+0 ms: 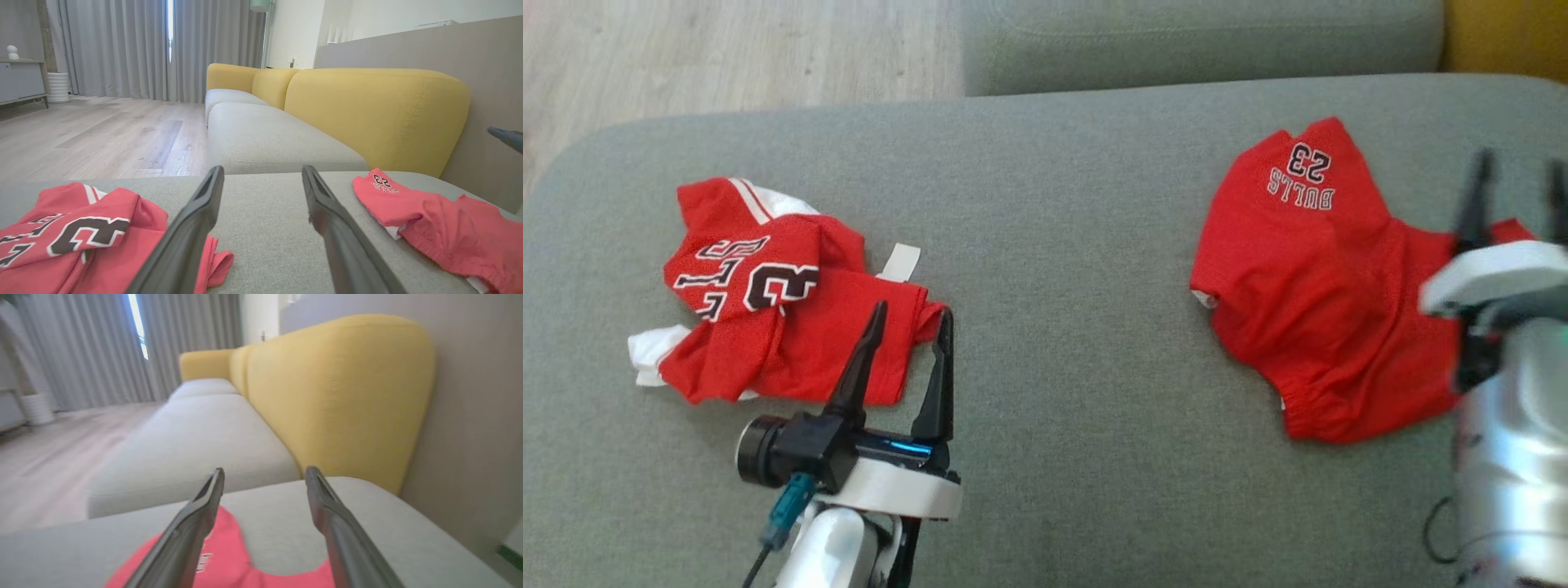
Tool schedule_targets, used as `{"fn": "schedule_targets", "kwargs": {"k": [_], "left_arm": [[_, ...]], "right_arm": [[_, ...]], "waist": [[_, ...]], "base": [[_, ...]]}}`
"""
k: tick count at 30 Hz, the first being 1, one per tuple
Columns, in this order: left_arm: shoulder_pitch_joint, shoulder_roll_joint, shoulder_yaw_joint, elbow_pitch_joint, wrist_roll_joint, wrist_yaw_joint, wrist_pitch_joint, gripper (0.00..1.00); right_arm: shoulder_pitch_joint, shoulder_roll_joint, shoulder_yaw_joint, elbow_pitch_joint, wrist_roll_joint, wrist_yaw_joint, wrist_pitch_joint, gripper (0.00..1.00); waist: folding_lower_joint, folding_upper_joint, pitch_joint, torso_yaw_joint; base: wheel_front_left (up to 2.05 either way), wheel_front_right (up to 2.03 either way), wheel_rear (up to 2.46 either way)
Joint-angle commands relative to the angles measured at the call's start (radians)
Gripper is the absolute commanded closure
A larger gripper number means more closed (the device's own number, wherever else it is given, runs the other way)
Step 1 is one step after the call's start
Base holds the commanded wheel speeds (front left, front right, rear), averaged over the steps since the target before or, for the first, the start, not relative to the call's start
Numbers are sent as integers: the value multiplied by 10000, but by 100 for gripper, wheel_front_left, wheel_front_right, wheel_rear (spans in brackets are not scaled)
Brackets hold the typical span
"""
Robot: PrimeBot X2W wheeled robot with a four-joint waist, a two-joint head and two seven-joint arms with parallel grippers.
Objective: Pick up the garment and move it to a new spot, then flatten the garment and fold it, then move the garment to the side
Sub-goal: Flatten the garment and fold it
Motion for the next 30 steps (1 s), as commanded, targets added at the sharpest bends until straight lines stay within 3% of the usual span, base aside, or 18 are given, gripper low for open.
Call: {"fn": "schedule_targets", "kwargs": {"k": [1, 4, 8, 18, 30], "left_arm": [[-104, 3, 336, -295, 33, 38, -51, 0], [5, 3, 345, -262, 45, 20, -51, 0], [119, 3, 399, -294, 52, 21, -51, 0], [91, 3, 328, -352, 66, -23, -51, 0], [-299, 3, 92, -329, -85, 29, -51, 0]], "right_arm": [[120, 27, 816, -443, 534, -7, -127, 0], [1377, 30, 2931, -1206, 2367, -7, -131, 0], [2816, 31, 4458, -1982, 3546, -7, -133, 0], [3137, 32, 4752, -2434, 3575, -7, 493, 0], [2159, 33, 5585, -1348, 3341, -7, 2167, 0]], "waist": [[0, 0, -107, -40], [0, 0, -285, -68], [0, 0, -402, -84], [0, 0, -164, 245], [0, 0, 572, 940]], "base": [[0, 0, 0], [0, 0, 0], [0, 0, 0], [0, 0, 0], [0, 0, 0]]}}
